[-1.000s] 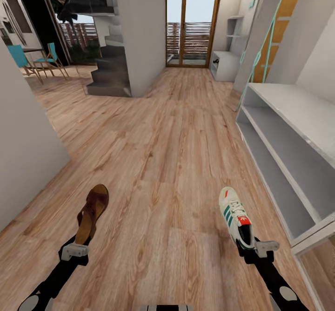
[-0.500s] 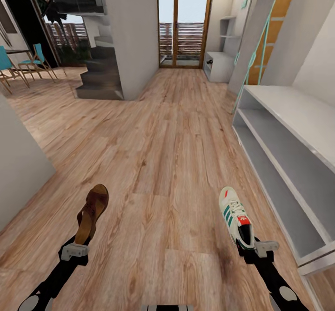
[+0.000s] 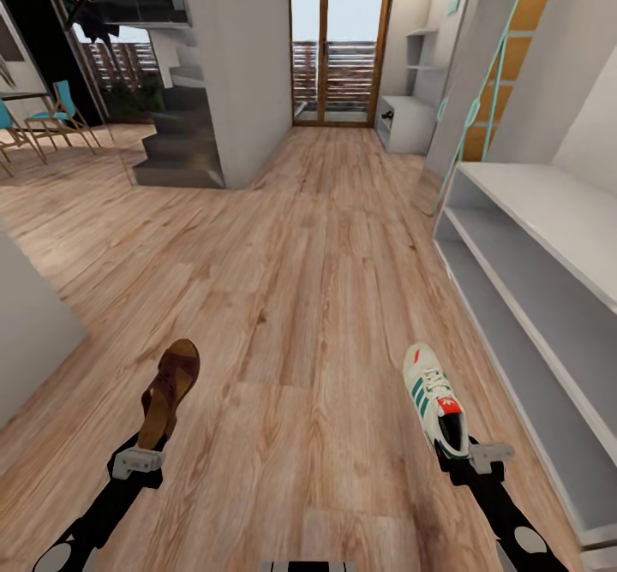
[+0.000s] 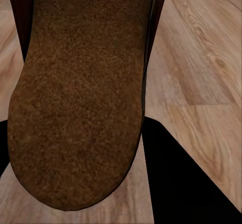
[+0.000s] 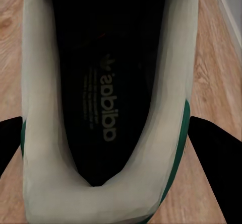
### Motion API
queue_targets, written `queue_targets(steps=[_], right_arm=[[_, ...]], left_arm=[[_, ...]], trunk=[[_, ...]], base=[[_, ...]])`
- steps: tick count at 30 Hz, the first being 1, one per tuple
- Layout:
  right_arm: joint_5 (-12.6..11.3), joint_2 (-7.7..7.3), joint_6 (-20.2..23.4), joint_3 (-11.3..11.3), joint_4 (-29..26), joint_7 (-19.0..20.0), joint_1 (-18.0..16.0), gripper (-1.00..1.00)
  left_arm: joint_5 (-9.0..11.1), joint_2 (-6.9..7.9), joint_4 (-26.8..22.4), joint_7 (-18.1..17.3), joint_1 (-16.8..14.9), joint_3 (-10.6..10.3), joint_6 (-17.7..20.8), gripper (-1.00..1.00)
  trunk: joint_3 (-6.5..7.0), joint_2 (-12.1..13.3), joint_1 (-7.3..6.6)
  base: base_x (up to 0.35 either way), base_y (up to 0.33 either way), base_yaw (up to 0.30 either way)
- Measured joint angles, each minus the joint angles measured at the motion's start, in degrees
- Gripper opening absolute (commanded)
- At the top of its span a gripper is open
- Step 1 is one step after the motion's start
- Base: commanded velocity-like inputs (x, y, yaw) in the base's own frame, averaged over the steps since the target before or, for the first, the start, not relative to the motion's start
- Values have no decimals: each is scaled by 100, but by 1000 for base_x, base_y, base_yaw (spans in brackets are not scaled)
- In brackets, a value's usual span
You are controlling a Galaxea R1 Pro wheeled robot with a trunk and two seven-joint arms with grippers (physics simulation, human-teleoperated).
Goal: Pick up the two gym shoes and the two sandals from the corridor floor and place them onto the hallstand (shoe rack) in the corridor, making sure they are on the rack and not on the floor. Arrange them so the two gym shoes are next to each other and the two sandals are next to each other.
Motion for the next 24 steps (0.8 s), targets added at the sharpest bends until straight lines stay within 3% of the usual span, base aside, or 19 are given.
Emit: queue_targets(steps=[5,15,24], right_arm=[[2,0,0,0,-1,-1,1,-100],[0,-1,0,0,0,-1,1,-100],[0,0,0,0,1,0,0,-100]], left_arm=[[1,0,0,5,-1,0,2,-100],[2,0,2,7,-1,1,1,-100],[7,0,-1,7,0,27,7,-100]], trunk=[[2,0,0],[34,0,0],[44,0,0]], base=[[324,0,-73],[324,0,-212],[324,55,-60]])
